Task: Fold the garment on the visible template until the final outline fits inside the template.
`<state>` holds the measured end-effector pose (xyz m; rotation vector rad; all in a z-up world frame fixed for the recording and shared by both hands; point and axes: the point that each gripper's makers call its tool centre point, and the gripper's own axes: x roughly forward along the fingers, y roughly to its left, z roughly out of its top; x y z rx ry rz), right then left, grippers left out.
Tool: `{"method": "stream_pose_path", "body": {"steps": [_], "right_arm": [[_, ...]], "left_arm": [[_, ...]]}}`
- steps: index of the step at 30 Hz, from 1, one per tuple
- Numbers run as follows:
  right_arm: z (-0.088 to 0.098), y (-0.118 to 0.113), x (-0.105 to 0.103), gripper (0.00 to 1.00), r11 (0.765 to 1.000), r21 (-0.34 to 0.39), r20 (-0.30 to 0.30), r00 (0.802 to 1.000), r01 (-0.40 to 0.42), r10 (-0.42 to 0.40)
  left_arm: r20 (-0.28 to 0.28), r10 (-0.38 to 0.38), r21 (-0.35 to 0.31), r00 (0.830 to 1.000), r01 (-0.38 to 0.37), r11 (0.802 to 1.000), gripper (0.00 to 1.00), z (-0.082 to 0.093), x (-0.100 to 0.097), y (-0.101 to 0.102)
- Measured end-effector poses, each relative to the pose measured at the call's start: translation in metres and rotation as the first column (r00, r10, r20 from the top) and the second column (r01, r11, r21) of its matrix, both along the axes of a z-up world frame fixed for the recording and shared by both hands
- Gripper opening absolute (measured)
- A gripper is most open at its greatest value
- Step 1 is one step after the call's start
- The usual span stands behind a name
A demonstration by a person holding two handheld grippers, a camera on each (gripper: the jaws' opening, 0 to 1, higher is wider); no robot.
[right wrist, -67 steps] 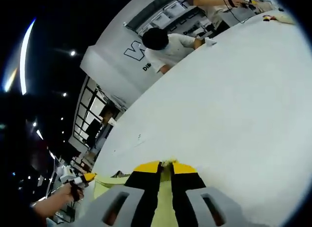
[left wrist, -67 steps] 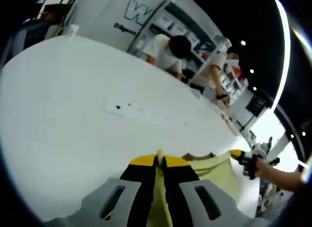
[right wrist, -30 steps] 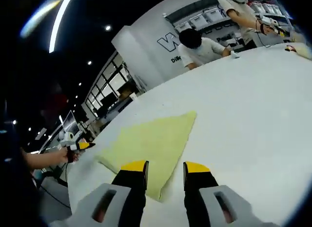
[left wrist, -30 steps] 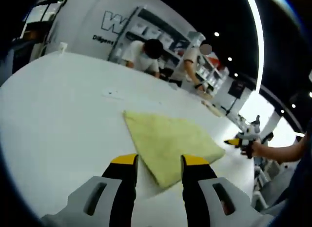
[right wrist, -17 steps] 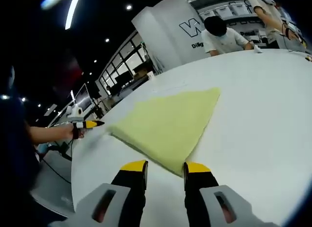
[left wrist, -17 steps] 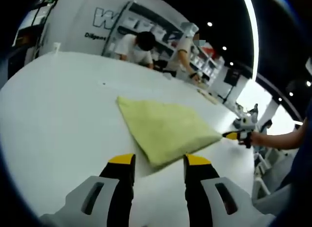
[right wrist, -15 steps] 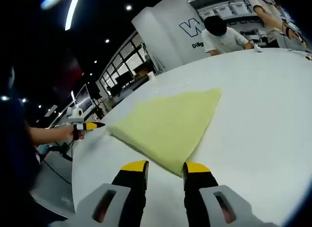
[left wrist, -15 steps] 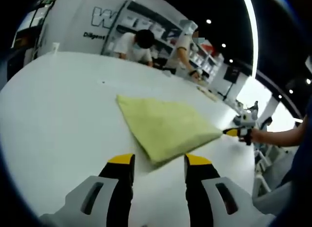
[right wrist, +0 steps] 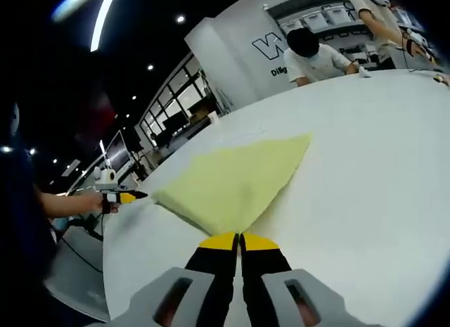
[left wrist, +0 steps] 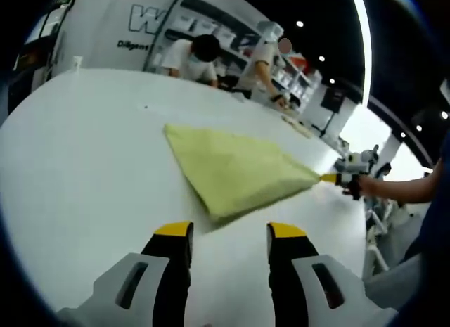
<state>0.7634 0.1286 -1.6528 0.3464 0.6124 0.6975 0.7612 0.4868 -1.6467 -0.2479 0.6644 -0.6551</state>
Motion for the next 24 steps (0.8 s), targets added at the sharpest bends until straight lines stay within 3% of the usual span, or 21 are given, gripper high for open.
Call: {"method": "stream_pose_path", "body": {"steps": [6, 10, 16, 24], "right_arm": [[0.003, 0.000, 0.000, 0.00, 1.000, 0.013, -0.009, 1.000, 0.017, -0.017], [0.004, -0.001, 0.001, 0.00, 1.000, 0.017, -0.010, 1.000, 0.022, -0.021], [0.003, -0.001, 0.001, 0.00, 0.999, 0.019, -0.019, 0.999, 0.028, -0.027], [0.001, -0.006, 0.004, 0.00, 0.999, 0.024, -0.025, 0.999, 0.031, -0.030]], "left_arm": [[-0.004, -0.023, 0.019, 1.000, 0.023, 1.000, 0.32, -0.007, 0.001, -0.004], [-0.006, -0.017, 0.036, 1.000, 0.017, 0.999, 0.34, -0.011, 0.011, -0.005], [0.005, -0.066, 0.064, 0.998, 0.065, 0.996, 0.31, -0.013, 0.020, -0.017], [0.046, -0.102, 0.031, 0.994, 0.100, 0.994, 0.27, -0.003, 0.024, -0.028]]}}
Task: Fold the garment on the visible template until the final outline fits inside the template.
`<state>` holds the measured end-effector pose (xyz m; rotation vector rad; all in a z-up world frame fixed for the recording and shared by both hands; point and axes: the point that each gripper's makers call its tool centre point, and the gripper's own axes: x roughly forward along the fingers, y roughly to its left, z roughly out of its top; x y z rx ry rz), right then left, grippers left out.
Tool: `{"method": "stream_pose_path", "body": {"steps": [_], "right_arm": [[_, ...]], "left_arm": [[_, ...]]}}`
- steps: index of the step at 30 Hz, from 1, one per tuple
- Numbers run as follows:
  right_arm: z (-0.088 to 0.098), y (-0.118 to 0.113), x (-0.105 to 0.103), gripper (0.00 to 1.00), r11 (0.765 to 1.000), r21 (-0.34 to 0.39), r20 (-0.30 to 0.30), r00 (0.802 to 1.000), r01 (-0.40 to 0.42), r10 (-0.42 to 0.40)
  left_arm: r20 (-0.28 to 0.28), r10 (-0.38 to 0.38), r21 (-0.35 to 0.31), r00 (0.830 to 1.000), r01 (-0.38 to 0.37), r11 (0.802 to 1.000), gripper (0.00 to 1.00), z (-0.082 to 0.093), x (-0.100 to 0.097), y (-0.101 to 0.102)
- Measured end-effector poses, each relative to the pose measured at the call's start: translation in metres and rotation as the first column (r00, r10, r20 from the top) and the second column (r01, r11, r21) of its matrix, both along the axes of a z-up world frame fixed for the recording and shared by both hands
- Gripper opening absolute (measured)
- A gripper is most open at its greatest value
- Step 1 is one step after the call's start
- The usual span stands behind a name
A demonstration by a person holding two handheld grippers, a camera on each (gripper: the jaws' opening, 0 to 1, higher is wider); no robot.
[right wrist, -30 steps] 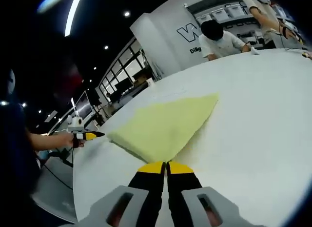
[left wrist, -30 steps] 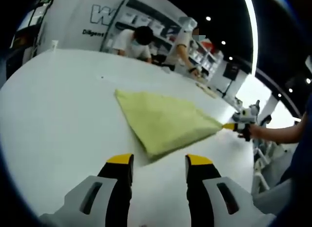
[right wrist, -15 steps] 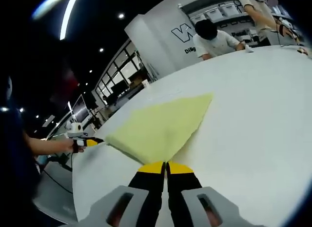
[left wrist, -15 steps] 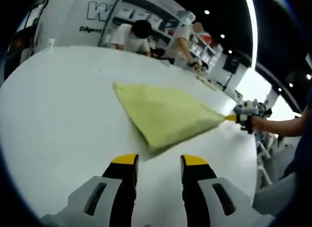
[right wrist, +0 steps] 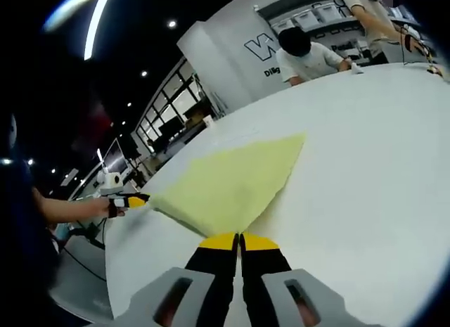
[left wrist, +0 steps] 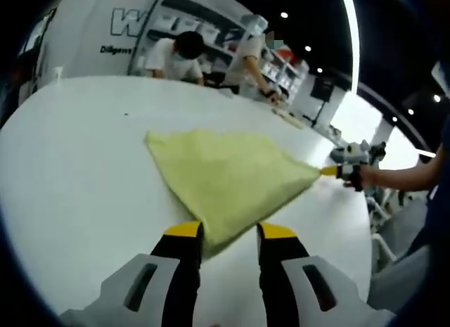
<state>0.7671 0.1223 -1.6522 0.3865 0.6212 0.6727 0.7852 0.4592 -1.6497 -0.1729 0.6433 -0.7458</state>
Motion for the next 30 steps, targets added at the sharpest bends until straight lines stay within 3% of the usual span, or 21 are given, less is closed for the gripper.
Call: {"method": "stream_pose_path", "body": {"steps": [7, 14, 25, 30], "right_arm": [[0.000, 0.000, 0.000, 0.00, 1.000, 0.001, -0.002, 1.000, 0.002, -0.002], [-0.001, -0.002, 0.000, 0.00, 1.000, 0.005, -0.006, 1.000, 0.007, -0.007], [0.003, 0.002, -0.005, 0.00, 1.000, 0.007, -0.022, 1.000, 0.016, -0.016], [0.004, 0.006, -0.014, 0.00, 1.000, 0.014, -0.034, 0.999, 0.010, -0.009]], "left_arm": [[-0.011, -0.017, 0.055, 1.000, 0.017, 0.998, 0.17, -0.012, -0.002, 0.010], [-0.001, 0.002, 0.051, 1.000, -0.002, 0.999, 0.04, -0.005, 0.001, 0.013], [-0.021, 0.027, 0.046, 0.999, -0.026, 0.999, 0.01, -0.004, -0.005, 0.014], [-0.031, 0.034, 0.045, 0.999, -0.033, 0.998, 0.01, -0.005, -0.020, 0.021]]}}
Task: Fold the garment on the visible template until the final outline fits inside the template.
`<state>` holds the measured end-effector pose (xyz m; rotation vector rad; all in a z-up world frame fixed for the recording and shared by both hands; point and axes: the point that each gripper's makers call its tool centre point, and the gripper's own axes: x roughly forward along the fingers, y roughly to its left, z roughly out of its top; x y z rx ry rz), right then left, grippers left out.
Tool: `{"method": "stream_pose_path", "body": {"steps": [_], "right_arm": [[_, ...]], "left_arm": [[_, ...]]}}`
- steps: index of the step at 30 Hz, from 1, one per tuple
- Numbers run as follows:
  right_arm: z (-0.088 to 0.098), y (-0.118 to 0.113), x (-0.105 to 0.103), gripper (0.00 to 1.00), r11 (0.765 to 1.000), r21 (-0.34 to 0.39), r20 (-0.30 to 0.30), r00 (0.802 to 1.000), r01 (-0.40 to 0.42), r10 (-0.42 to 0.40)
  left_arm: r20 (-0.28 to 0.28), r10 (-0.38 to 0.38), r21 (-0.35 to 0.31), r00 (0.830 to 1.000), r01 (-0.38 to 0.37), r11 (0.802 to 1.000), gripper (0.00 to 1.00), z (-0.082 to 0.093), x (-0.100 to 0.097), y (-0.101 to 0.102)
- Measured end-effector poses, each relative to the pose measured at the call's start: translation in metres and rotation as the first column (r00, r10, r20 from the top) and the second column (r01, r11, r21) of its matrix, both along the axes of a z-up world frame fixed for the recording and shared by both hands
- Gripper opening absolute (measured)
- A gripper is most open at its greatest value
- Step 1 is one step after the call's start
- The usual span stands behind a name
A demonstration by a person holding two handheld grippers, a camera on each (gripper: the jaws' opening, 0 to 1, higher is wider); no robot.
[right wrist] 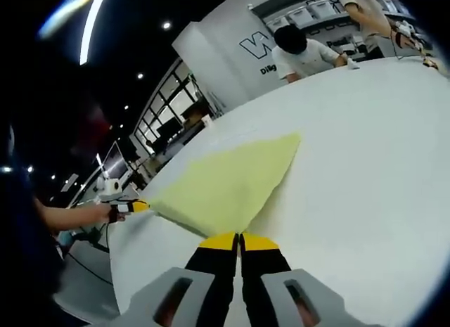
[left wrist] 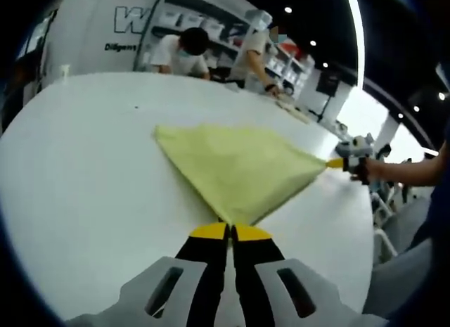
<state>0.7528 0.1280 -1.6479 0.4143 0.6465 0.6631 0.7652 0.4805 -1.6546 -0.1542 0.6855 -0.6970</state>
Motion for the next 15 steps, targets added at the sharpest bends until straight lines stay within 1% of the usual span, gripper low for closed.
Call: {"method": "stream_pose_path", "body": {"steps": [2, 3, 4, 5, 6, 10, 14, 15], "right_arm": [[0.001, 0.003, -0.004, 0.00, 1.000, 0.004, -0.006, 1.000, -0.003, 0.003], [0.002, 0.007, -0.012, 0.00, 1.000, 0.011, -0.012, 1.000, -0.008, 0.008], [0.003, 0.010, -0.017, 0.00, 1.000, 0.019, -0.016, 1.000, -0.012, 0.012], [0.003, 0.011, -0.020, 0.00, 1.000, 0.026, -0.019, 1.000, -0.018, 0.018], [0.004, 0.013, -0.024, 0.00, 0.999, 0.030, -0.021, 1.000, -0.023, 0.023], [0.001, 0.021, -0.044, 0.00, 0.998, 0.043, -0.036, 0.999, -0.037, 0.038], [0.000, 0.027, -0.059, 0.00, 0.997, 0.063, -0.050, 0.998, -0.036, 0.040], [0.000, 0.030, -0.065, 0.00, 0.997, 0.066, -0.054, 0.998, -0.040, 0.044]], "left_arm": [[-0.001, 0.002, -0.002, 1.000, -0.002, 1.000, 0.01, 0.000, -0.004, 0.003], [-0.002, 0.005, -0.004, 1.000, -0.005, 1.000, 0.00, 0.000, -0.007, 0.007], [-0.006, 0.009, -0.014, 1.000, -0.009, 1.000, 0.00, 0.002, -0.016, 0.009], [-0.007, 0.011, -0.016, 1.000, -0.011, 1.000, 0.00, 0.003, -0.020, 0.010], [-0.007, 0.012, -0.019, 1.000, -0.012, 1.000, 0.00, 0.004, -0.024, 0.017], [-0.015, 0.008, -0.023, 1.000, -0.008, 1.000, 0.00, 0.004, -0.043, 0.025], [-0.028, -0.010, -0.019, 1.000, 0.010, 1.000, 0.00, 0.006, -0.067, 0.031], [-0.031, -0.019, -0.017, 0.999, 0.018, 1.000, 0.00, 0.007, -0.075, 0.031]]}}
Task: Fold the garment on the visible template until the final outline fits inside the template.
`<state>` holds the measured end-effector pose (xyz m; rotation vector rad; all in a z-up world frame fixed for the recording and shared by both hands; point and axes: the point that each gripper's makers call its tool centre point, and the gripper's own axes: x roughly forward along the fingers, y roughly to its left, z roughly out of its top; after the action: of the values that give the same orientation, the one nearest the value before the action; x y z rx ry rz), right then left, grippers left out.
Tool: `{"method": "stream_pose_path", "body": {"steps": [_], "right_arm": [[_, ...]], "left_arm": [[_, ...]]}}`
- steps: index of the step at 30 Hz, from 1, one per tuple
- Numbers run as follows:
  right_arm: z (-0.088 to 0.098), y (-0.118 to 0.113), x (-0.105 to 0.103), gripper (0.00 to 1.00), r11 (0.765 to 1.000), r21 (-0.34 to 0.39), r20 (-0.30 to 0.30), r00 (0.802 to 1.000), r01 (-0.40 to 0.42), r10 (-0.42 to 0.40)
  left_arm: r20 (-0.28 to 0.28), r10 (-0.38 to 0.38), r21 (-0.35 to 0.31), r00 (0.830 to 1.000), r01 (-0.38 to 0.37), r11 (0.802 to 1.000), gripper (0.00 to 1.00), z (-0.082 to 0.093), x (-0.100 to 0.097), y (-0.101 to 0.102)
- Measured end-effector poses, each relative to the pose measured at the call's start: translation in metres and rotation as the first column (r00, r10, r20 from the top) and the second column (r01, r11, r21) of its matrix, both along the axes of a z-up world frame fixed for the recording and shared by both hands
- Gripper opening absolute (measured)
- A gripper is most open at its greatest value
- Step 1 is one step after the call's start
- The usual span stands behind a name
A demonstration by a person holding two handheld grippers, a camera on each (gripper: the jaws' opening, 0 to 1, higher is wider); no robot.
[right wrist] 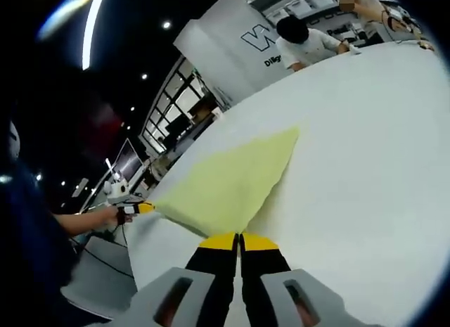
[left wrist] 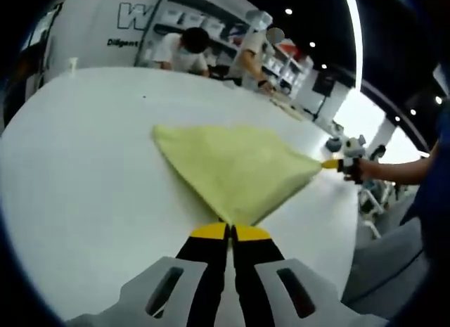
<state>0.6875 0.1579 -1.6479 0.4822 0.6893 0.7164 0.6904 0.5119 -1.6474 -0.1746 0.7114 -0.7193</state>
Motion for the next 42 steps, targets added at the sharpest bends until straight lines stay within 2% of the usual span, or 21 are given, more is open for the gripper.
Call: {"method": "stream_pose_path", "body": {"steps": [9, 11, 21, 23, 27, 29, 30, 31, 33, 35, 36, 37, 38, 39, 40, 42], "right_arm": [[0.001, 0.005, -0.012, 0.00, 1.000, 0.010, -0.004, 1.000, -0.008, 0.008], [0.002, 0.011, -0.025, 0.00, 1.000, 0.012, -0.012, 1.000, -0.016, 0.016], [-0.001, 0.021, -0.050, 0.00, 1.000, 0.019, -0.023, 1.000, -0.017, 0.017], [0.001, 0.023, -0.057, 0.00, 1.000, 0.021, -0.020, 1.000, -0.014, 0.014], [0.002, 0.022, -0.061, 0.00, 1.000, 0.017, -0.012, 1.000, 0.000, 0.000], [0.002, 0.021, -0.062, 0.00, 1.000, 0.017, -0.010, 1.000, 0.000, 0.000], [0.002, 0.021, -0.063, 0.03, 1.000, 0.018, -0.010, 1.000, -0.001, 0.001], [0.002, 0.020, -0.063, 0.07, 1.000, 0.015, -0.012, 1.000, 0.005, -0.005], [0.002, 0.016, -0.062, 0.08, 1.000, -0.005, -0.009, 1.000, 0.018, -0.018], [0.006, 0.009, -0.060, 0.09, 0.999, -0.024, 0.017, 0.999, 0.039, -0.039], [0.013, 0.002, -0.055, 0.09, 0.997, -0.031, 0.043, 0.997, 0.066, -0.065], [0.017, -0.001, -0.053, 0.08, 0.996, -0.042, 0.056, 0.995, 0.080, -0.078], [0.019, -0.002, -0.051, 0.06, 0.995, -0.072, 0.071, 0.995, 0.071, -0.066], [0.023, 0.001, -0.050, 0.04, 0.992, -0.122, 0.104, 0.994, 0.030, -0.017], [0.027, 0.004, -0.048, 0.04, 0.990, -0.140, 0.120, 0.993, 0.013, 0.004], [0.033, 0.015, -0.039, 0.06, 0.985, -0.169, 0.147, 0.988, -0.019, 0.045]], "left_arm": [[-0.006, -0.011, 0.009, 1.000, 0.011, 1.000, 0.00, -0.001, -0.017, 0.003], [-0.011, -0.006, 0.006, 1.000, 0.006, 1.000, 0.00, -0.004, -0.030, 0.014], [-0.014, 0.022, -0.006, 1.000, -0.022, 1.000, 0.01, -0.009, -0.048, 0.031], [-0.014, 0.018, -0.002, 1.000, -0.018, 1.000, 0.03, -0.009, -0.052, 0.032], [-0.007, -0.001, 0.008, 1.000, 0.001, 1.000, 0.15, -0.008, -0.060, 0.028], [-0.002, -0.002, 0.023, 1.000, 0.002, 1.000, 0.16, -0.007, -0.062, 0.030], [0.001, 0.003, 0.038, 1.000, -0.003, 0.999, 0.17, -0.008, -0.063, 0.033], [0.005, 0.012, 0.048, 1.000, -0.012, 0.999, 0.18, -0.007, -0.064, 0.036], [0.015, 0.030, 0.044, 0.999, -0.030, 0.999, 0.20, -0.003, -0.064, 0.041], [0.024, 0.071, 0.018, 0.997, -0.071, 0.997, 0.19, 0.005, -0.063, 0.048], [0.043, 0.085, 0.013, 0.995, -0.086, 0.996, 0.17, 0.017, -0.065, 0.050], [0.055, 0.092, 0.021, 0.994, -0.094, 0.995, 0.15, 0.019, -0.064, 0.052], [0.073, 0.091, 0.028, 0.993, -0.093, 0.995, 0.13, 0.022, -0.060, 0.051], [0.092, 0.089, 0.035, 0.992, -0.093, 0.995, 0.11, 0.025, -0.057, 0.050], [0.109, 0.074, 0.041, 0.991, -0.079, 0.996, 0.10, 0.028, -0.052, 0.050], [0.137, 0.030, 0.055, 0.990, -0.038, 0.998, 0.12, 0.043, -0.045, 0.036]]}}
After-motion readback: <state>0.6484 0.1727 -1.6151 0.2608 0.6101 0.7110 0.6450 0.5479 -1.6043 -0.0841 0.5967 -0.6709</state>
